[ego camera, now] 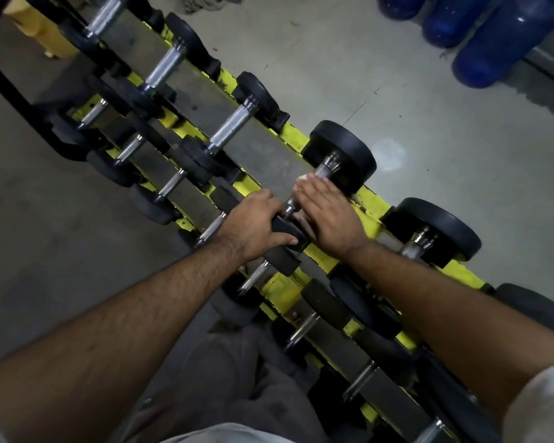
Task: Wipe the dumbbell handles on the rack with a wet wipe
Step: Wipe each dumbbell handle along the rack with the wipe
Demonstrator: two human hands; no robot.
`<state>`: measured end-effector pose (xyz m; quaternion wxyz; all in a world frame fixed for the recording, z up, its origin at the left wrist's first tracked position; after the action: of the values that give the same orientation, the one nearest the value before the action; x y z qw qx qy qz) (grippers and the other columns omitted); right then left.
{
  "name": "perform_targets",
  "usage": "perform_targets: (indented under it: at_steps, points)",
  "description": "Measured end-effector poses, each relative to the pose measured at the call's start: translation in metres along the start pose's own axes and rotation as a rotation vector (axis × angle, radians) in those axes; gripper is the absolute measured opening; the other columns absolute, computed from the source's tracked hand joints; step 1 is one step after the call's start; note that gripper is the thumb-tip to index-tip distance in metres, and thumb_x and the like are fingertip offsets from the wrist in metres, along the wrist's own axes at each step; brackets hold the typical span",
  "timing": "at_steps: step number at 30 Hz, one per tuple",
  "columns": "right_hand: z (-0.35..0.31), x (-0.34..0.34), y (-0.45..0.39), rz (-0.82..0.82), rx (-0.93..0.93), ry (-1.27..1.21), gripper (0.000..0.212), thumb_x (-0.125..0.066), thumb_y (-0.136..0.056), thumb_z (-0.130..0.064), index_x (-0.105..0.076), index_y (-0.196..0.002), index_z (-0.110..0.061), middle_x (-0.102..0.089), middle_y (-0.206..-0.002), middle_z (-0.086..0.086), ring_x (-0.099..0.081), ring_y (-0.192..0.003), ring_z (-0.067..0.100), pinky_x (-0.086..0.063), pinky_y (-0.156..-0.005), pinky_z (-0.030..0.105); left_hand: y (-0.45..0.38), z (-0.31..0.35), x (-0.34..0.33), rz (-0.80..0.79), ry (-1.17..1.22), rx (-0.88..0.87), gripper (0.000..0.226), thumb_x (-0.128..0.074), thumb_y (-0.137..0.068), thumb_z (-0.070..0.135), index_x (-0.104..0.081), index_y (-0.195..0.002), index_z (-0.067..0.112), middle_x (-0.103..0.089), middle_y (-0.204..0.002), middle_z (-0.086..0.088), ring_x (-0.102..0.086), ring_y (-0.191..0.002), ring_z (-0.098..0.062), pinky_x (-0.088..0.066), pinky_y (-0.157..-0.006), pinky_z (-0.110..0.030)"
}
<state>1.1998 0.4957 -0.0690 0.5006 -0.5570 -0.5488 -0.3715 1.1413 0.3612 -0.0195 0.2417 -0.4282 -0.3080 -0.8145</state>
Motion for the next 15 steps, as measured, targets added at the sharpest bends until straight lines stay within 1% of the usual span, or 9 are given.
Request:
perform_targets:
  at_steps: [2, 4, 6, 7, 8, 10, 11, 14, 15]
  points:
    - [0.004, 0.004, -0.002, -0.016, 0.056, 0.015, 0.048, -0.042, -0.106, -0.035, -0.052, -0.143, -0.006, -0.050, -0.150, 0.014, -0.038, -0.145, 0.029, -0.028, -0.121, 0.045, 0.001, 0.000, -0.001, 0.004, 0.007, -0.004, 0.056, -0.080, -0.070, 0.055, -0.063, -0.110, 0.019, -0.050, -0.104, 0.003, -0.048, -0.104, -0.014, -0.038, -0.080, -0.026]
    - [0.021, 0.014, -0.009, 0.019, -0.041, 0.050, 0.048, -0.041, -0.107, -0.036, -0.052, -0.143, -0.006, -0.050, -0.150, 0.013, -0.038, -0.145, 0.028, -0.029, -0.120, 0.045, 0.002, -0.001, -0.002, 0.017, 0.021, -0.006, 0.057, -0.080, -0.071, 0.056, -0.063, -0.111, 0.020, -0.050, -0.105, 0.003, -0.048, -0.104, -0.014, -0.041, -0.081, -0.028]
    - [0.017, 0.013, -0.007, 0.008, -0.129, 0.040, 0.053, -0.039, -0.106, -0.038, -0.047, -0.146, -0.004, -0.045, -0.153, 0.015, -0.034, -0.147, 0.029, -0.029, -0.120, 0.046, 0.005, -0.002, -0.002, 0.035, 0.035, -0.017, 0.056, -0.080, -0.072, 0.055, -0.063, -0.112, 0.019, -0.052, -0.108, 0.001, -0.049, -0.106, -0.015, -0.045, -0.085, -0.030]
    - [0.006, 0.006, -0.002, -0.012, -0.093, 0.019, 0.055, -0.039, -0.105, -0.037, -0.045, -0.147, -0.003, -0.043, -0.154, 0.017, -0.033, -0.148, 0.031, -0.028, -0.121, 0.048, 0.006, -0.001, -0.002, 0.046, 0.039, -0.026, 0.057, -0.079, -0.072, 0.055, -0.063, -0.112, 0.018, -0.054, -0.110, 0.000, -0.049, -0.107, -0.015, -0.046, -0.088, -0.032]
    - [-0.006, 0.002, 0.003, -0.027, -0.010, -0.006, 0.055, -0.039, -0.104, -0.036, -0.045, -0.147, -0.002, -0.044, -0.154, 0.017, -0.034, -0.147, 0.032, -0.027, -0.121, 0.048, 0.008, 0.000, -0.002, 0.054, 0.041, -0.036, 0.057, -0.079, -0.073, 0.054, -0.063, -0.113, 0.017, -0.054, -0.112, -0.001, -0.049, -0.108, -0.016, -0.046, -0.089, -0.032]
    - [-0.009, 0.004, 0.005, -0.036, 0.100, -0.020, 0.053, -0.039, -0.103, -0.033, -0.048, -0.146, -0.004, -0.047, -0.152, 0.016, -0.038, -0.145, 0.031, -0.025, -0.122, 0.045, 0.009, -0.001, -0.001, 0.056, 0.057, -0.052, 0.057, -0.079, -0.074, 0.052, -0.063, -0.116, 0.017, -0.055, -0.115, 0.000, -0.050, -0.111, -0.016, -0.044, -0.090, -0.030]
    - [0.001, 0.008, 0.002, -0.020, 0.073, 0.001, 0.052, -0.038, -0.104, -0.033, -0.048, -0.146, -0.005, -0.047, -0.152, 0.014, -0.037, -0.145, 0.030, -0.025, -0.122, 0.044, 0.009, -0.003, 0.000, 0.061, 0.077, -0.056, 0.055, -0.078, -0.075, 0.052, -0.062, -0.116, 0.018, -0.056, -0.115, 0.000, -0.051, -0.111, -0.015, -0.043, -0.089, -0.029]
    - [0.019, 0.015, -0.004, 0.020, -0.135, 0.038, 0.054, -0.035, -0.106, -0.035, -0.041, -0.151, -0.006, -0.038, -0.158, 0.014, -0.029, -0.150, 0.028, -0.024, -0.122, 0.044, 0.008, -0.014, 0.005, 0.082, 0.144, -0.052, 0.046, -0.078, -0.077, 0.047, -0.062, -0.111, 0.020, -0.058, -0.114, 0.003, -0.054, -0.107, -0.015, -0.046, -0.089, -0.031]
    - [0.009, 0.011, -0.003, 0.016, -0.118, 0.021, 0.054, -0.036, -0.106, -0.034, -0.040, -0.151, -0.004, -0.038, -0.158, 0.016, -0.029, -0.150, 0.030, -0.021, -0.123, 0.043, 0.008, -0.017, 0.006, 0.080, 0.162, -0.044, 0.045, -0.079, -0.077, 0.045, -0.063, -0.110, 0.020, -0.058, -0.114, 0.003, -0.055, -0.106, -0.014, -0.046, -0.089, -0.031]
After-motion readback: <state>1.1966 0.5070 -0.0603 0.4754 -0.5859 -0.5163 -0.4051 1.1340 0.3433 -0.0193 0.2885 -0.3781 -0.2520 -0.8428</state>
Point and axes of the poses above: each hand's wrist, its own y-axis away from the middle knuckle, its own x-axis out of the back of the hand, z = x × y, the point moved 6 cm from there along -y, towards the middle knuckle
